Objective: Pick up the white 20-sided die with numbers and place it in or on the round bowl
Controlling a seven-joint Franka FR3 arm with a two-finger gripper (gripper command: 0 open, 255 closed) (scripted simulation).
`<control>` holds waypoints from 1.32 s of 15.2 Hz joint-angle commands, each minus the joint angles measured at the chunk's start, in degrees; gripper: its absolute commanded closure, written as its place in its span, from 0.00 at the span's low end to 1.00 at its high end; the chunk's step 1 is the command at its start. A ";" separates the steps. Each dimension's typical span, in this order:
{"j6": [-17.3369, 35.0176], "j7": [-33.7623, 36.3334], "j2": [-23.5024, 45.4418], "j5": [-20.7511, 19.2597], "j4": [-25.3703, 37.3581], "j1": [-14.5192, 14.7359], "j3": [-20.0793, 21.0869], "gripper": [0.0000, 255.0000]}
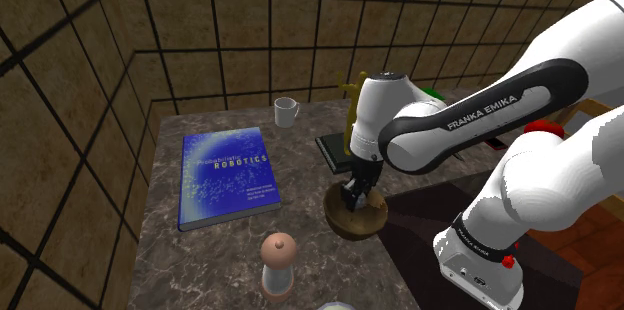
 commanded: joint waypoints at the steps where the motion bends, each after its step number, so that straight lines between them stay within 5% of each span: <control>1: 0.21 -0.04 0.15 0.02 -0.05 -0.01 0.03 1.00; 5: 0.21 -0.04 0.15 0.02 -0.05 -0.01 0.03 1.00; 6: 0.21 -0.04 0.15 0.02 -0.05 -0.01 0.03 0.00; 11: 0.21 -0.04 0.15 0.02 -0.05 -0.01 0.03 0.00; 15: -10.36 0.38 -7.06 -2.26 3.33 -0.59 -2.55 0.00; 20: -10.36 0.38 -7.06 -2.27 3.32 -0.58 -2.56 0.00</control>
